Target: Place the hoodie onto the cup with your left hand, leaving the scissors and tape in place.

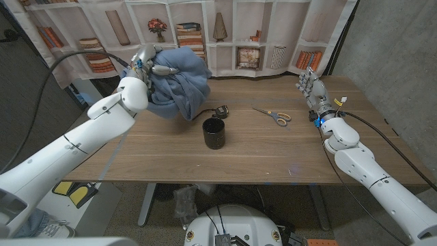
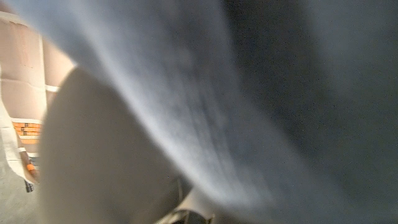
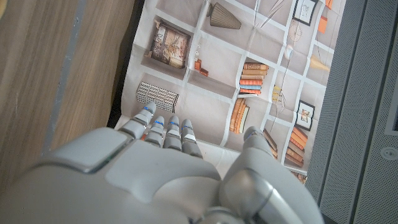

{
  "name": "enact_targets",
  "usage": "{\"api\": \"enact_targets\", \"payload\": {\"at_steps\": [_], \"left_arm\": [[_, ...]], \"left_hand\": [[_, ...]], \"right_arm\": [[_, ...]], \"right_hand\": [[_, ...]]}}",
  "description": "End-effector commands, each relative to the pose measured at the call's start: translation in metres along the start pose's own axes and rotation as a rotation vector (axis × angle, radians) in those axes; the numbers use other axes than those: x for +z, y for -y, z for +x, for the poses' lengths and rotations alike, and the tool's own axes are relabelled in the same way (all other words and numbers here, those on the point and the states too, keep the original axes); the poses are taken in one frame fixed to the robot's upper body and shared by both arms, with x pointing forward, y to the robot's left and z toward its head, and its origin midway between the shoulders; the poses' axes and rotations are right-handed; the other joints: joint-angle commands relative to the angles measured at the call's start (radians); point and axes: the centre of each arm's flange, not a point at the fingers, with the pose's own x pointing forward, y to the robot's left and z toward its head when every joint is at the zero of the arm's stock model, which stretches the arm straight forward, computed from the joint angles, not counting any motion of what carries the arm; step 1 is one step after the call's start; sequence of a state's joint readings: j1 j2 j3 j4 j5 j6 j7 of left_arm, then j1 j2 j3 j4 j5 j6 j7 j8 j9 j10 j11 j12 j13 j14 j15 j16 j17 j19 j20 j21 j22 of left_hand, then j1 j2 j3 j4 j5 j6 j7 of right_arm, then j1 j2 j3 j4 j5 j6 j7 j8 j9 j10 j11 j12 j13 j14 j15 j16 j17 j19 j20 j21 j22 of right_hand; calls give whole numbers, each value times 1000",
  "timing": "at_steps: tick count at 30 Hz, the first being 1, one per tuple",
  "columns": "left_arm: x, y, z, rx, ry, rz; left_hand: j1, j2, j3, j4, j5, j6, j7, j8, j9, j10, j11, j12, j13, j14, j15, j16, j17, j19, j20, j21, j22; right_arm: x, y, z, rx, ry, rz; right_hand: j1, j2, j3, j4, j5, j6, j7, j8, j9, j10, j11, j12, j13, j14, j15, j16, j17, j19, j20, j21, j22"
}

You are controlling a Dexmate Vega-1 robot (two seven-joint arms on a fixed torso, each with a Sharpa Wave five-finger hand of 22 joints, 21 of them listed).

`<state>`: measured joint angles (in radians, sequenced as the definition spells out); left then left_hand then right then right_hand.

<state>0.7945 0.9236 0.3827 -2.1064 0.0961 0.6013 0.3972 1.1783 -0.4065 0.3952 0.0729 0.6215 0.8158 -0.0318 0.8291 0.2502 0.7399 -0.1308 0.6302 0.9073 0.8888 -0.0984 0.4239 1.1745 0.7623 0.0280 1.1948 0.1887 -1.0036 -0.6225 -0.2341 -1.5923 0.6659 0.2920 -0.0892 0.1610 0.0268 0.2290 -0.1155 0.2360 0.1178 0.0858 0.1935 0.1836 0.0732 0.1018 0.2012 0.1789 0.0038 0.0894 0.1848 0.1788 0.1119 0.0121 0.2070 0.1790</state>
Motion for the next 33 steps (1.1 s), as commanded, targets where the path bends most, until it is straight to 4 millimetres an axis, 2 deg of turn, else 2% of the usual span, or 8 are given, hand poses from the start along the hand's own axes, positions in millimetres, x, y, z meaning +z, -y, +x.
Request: {"api": "enact_targets", "payload": {"at_steps": [1, 23, 33], "left_arm": [[9, 1, -1, -5, 83, -9], [16, 2, -6, -15, 192, -111], [24, 6, -10, -30, 236, -97]], "left_hand": [[347, 356, 354, -242, 3, 115, 38, 3, 491, 6, -3, -4, 5, 25, -65, -2, 4, 106, -245, 10, 2], [346, 357, 358, -244, 1, 120, 33, 4, 487, 13, -7, -12, 3, 32, -73, -9, 3, 93, -244, 27, 0], [343, 357, 360, -242, -1, 125, 29, 5, 486, 16, -12, -12, 6, 33, -75, -13, 3, 86, -244, 34, -1]], "right_arm": [[1, 1, 1, -3, 2, -5], [4, -5, 5, -6, 6, -9], [3, -6, 9, 5, 0, -11]], "right_hand": [[6, 8, -1, 1, -5, -4, -2, 1, 3, 1, -1, 7, 5, 5, 3, 3, 5, 8, 0, 0, 5], [7, 8, -1, 0, -5, -4, -2, 1, 3, 0, 0, 6, 5, 7, 2, 3, 5, 10, 1, -1, 5], [7, 9, -2, 0, -6, -4, -1, 1, 3, 0, -1, 7, 5, 8, 3, 3, 5, 9, 2, -1, 5]]}}
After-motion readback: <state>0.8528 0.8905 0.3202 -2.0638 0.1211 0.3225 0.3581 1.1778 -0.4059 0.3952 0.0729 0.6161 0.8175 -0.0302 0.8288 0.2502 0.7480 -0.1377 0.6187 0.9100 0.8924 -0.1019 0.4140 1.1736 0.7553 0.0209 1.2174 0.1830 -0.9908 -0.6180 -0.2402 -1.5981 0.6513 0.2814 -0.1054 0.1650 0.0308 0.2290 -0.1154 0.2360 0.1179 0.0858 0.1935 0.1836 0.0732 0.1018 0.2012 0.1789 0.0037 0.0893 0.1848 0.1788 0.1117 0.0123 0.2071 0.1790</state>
